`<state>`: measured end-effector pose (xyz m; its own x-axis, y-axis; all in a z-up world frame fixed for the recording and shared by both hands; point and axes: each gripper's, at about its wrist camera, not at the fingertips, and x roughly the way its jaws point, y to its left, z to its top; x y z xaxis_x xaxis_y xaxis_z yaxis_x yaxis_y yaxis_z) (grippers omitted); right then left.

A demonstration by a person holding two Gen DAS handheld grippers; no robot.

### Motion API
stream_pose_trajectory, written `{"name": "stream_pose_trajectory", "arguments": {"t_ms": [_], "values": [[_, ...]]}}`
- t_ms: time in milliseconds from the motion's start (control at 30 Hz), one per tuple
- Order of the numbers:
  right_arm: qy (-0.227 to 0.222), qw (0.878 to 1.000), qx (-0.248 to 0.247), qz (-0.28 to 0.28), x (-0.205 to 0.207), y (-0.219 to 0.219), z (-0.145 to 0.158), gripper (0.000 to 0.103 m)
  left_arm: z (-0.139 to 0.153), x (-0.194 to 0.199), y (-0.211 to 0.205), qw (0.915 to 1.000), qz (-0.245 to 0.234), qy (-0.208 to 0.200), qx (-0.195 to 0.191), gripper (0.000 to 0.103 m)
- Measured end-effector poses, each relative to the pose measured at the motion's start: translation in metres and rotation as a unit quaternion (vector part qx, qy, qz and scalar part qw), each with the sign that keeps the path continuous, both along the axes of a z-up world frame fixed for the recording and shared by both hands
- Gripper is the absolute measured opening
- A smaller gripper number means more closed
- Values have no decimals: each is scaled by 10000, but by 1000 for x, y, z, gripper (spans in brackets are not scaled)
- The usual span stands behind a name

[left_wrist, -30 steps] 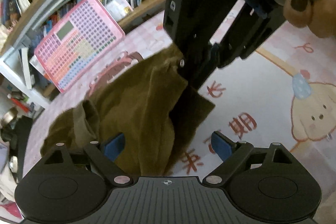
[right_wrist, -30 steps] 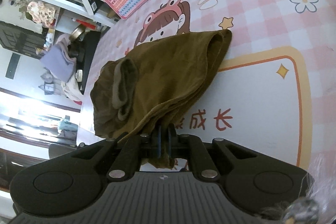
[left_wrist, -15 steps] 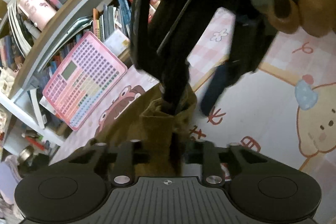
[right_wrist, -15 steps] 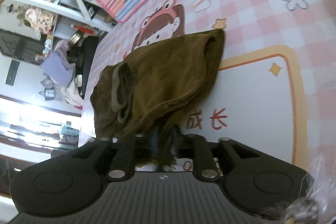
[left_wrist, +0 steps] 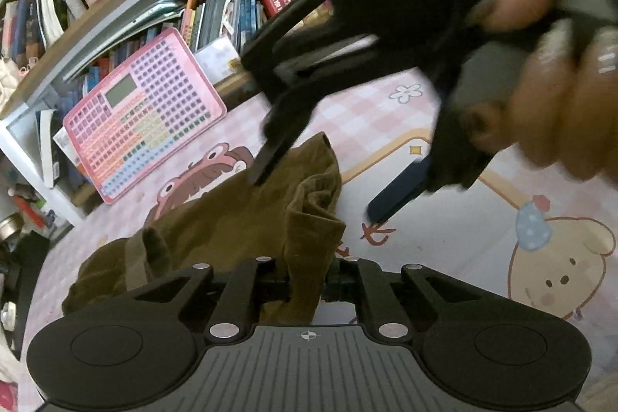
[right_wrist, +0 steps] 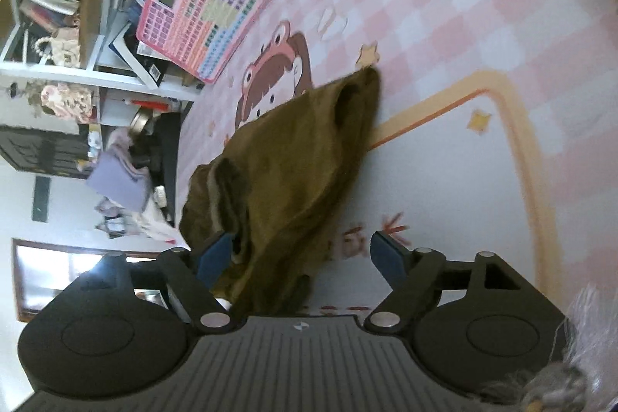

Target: Fold clothes

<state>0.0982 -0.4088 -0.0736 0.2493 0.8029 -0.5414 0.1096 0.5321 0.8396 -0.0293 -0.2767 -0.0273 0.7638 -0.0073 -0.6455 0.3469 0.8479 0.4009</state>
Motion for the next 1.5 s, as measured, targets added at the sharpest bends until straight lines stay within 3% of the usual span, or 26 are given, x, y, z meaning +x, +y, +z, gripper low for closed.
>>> {"name": "stream_pose_trajectory", "arguments": {"t_ms": [100, 167, 200, 300, 467, 533, 833, 1100, 1500], "values": [[313, 9995, 60, -3, 8, 14, -11, 71, 1, -1, 2, 10000, 19, -2, -18, 10], [427, 9990, 70, -96, 15, 20, -17, 57, 2, -1, 3, 10000, 24, 34, -33, 10], [440, 9989, 38, -174, 19, 21, -19, 55, 3, -2, 3, 10000, 28, 52, -41, 9], [411, 9982, -132, -416, 35, 22, -23, 48, 6, -2, 4, 9999, 44, 77, -90, 9], [219, 9975, -404, -531, 55, 20, -27, 18, 12, -3, 7, 9995, 121, 87, -288, 8], [124, 9980, -399, -483, 56, 15, -26, 14, 15, -3, 8, 9990, 154, 97, -413, 8], [-344, 9961, -440, -679, 42, -16, 3, 11, 31, -6, 0, 9931, -213, 211, -1137, 8], [-350, 9935, -724, -802, 32, -37, 16, 11, 42, -4, 5, 9814, -352, 371, -1849, 8], [-1496, 9850, -818, -267, 24, 25, 86, 11, 74, -9, 98, 9359, 309, 154, -3506, 8]]}}
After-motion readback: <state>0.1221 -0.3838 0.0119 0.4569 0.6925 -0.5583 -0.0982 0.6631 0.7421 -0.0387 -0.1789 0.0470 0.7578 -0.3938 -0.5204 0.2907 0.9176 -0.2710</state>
